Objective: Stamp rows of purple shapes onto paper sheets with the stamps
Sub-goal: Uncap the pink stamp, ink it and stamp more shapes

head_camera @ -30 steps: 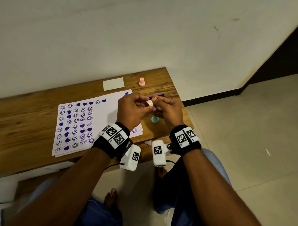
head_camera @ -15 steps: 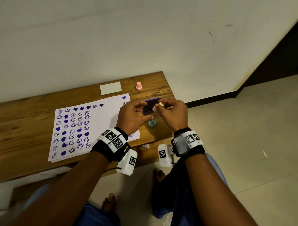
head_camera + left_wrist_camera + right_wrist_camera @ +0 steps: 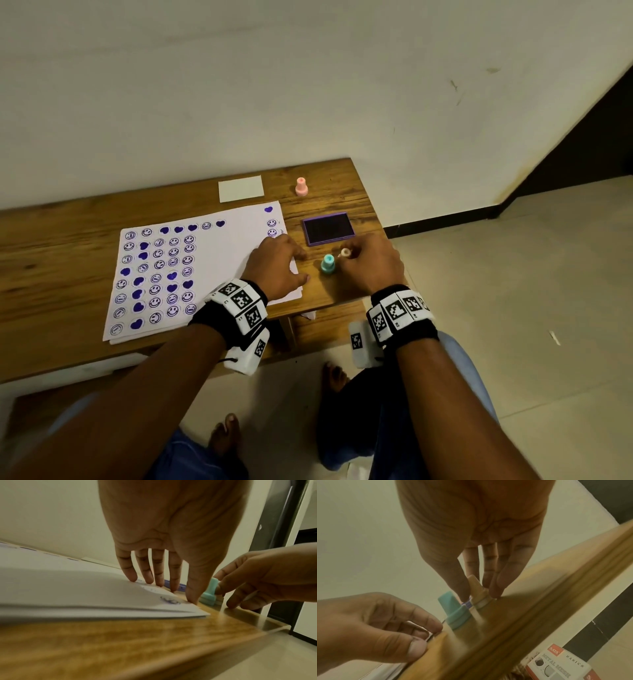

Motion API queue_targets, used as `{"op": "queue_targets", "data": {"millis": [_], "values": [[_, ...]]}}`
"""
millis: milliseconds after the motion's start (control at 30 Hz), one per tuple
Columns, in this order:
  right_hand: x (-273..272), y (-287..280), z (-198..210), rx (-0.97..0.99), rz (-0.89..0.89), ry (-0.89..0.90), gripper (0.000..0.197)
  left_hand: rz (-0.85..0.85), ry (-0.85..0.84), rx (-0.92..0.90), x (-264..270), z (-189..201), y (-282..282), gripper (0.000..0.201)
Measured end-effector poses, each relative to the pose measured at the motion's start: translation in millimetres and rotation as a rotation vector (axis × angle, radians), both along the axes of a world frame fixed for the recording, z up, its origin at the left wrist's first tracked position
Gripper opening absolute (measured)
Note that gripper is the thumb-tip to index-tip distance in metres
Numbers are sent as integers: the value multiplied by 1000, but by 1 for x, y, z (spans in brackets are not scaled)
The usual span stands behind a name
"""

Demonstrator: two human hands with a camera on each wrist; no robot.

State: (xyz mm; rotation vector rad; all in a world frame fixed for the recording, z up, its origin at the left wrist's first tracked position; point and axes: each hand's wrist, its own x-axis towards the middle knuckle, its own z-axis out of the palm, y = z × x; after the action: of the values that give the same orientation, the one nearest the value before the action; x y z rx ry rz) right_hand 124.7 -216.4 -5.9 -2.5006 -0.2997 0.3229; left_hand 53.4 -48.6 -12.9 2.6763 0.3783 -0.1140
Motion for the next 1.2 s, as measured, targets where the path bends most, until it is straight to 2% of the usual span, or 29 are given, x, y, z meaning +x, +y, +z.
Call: {"op": "queue_targets", "data": {"millis": [200,333,433,500,633,700,833,933,1200], "values": [[2,-11,10,87,0,33,43,39,-63,-31,2,8,4,41],[2,-13,19,159,-62,-31,33,103,-51,-18,0,15,24,38],[3,-3,30,233,-88,-15,22,141,-11,-4,-2,21,45,38],[9,10,46,183,-24,-25,18,136,29,25,-2,25,56,38],[43,55,81,28,115,-129,25,108,156,86,3,25,70,49],[64,80,85,-32,146,-99,24,98,197,90,8,24,72,54],[97,119,75,-224,185,-79,43,104,214,79,17,23,72,54],[113,133,63,-295,194,-63,50,97,196,57,20,21,75,52],[115,144,34,-324,212,-84,33,82,216,61,26,21,72,50]]}}
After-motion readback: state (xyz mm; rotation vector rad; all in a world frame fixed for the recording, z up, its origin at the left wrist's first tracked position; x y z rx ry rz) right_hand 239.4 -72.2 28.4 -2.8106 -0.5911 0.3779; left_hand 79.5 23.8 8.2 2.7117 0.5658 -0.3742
